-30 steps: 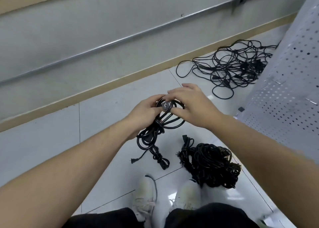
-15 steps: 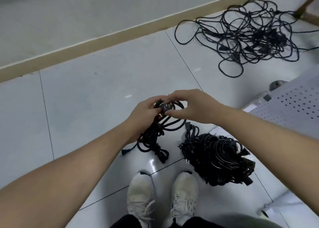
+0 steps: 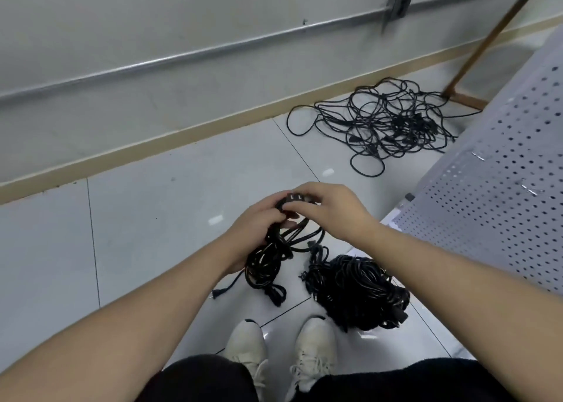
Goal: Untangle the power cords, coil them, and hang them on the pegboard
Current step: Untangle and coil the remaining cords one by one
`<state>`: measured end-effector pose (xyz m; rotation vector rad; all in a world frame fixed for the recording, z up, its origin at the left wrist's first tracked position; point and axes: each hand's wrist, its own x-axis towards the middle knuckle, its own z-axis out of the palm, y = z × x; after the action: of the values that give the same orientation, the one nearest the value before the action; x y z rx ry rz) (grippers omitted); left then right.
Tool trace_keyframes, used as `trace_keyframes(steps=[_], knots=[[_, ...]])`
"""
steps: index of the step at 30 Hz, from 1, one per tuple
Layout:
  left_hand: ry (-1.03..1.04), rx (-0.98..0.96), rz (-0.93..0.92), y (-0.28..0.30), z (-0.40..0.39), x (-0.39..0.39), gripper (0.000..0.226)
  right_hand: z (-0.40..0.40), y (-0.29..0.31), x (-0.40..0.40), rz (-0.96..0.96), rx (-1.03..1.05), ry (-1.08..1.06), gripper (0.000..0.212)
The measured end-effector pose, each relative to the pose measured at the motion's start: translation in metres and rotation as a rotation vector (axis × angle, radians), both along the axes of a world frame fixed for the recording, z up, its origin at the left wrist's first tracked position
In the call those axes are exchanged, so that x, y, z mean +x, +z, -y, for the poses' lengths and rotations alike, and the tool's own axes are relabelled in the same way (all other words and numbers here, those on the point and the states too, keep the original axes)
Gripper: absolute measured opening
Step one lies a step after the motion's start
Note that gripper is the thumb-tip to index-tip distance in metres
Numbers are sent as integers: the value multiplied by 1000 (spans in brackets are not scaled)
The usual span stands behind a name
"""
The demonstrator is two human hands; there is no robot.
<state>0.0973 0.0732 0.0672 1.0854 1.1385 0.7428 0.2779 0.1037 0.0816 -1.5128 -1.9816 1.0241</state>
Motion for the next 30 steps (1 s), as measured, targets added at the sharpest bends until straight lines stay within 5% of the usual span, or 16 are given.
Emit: trace_keyframes(steps=[2, 6, 9, 11, 16, 19, 24, 28, 30], knots=[[-58, -34, 29, 5, 16, 3, 35, 13, 3, 0, 81, 84, -20, 16], [-153, 166, -392, -3, 36, 1, 92, 26, -1, 0, 74, 73, -103, 33], [-203, 390, -631, -16, 34, 1, 68, 22, -13, -1, -2, -20, -218, 59], [-254, 459, -705, -28, 21, 0, 53, 10, -26, 2, -65, -135, -294, 57], [-356, 236, -707, -99, -7, 19, 53, -18, -73, 23, -60, -542, -176, 40], [-188, 31, -606, -155, -22, 33, 54, -32, -116, 44, -23, -553, -136, 41], [-52, -341, -574, -217, -38, 31, 48, -27, -165, 109, 98, -419, -203, 14], [-176, -354, -826, -230, -49, 36, 63, -3, -174, 153, 292, -562, -55, 50], [-232, -247, -880, -222, -58, 48, 51, 7, -174, 162, 399, -604, 40, 66]])
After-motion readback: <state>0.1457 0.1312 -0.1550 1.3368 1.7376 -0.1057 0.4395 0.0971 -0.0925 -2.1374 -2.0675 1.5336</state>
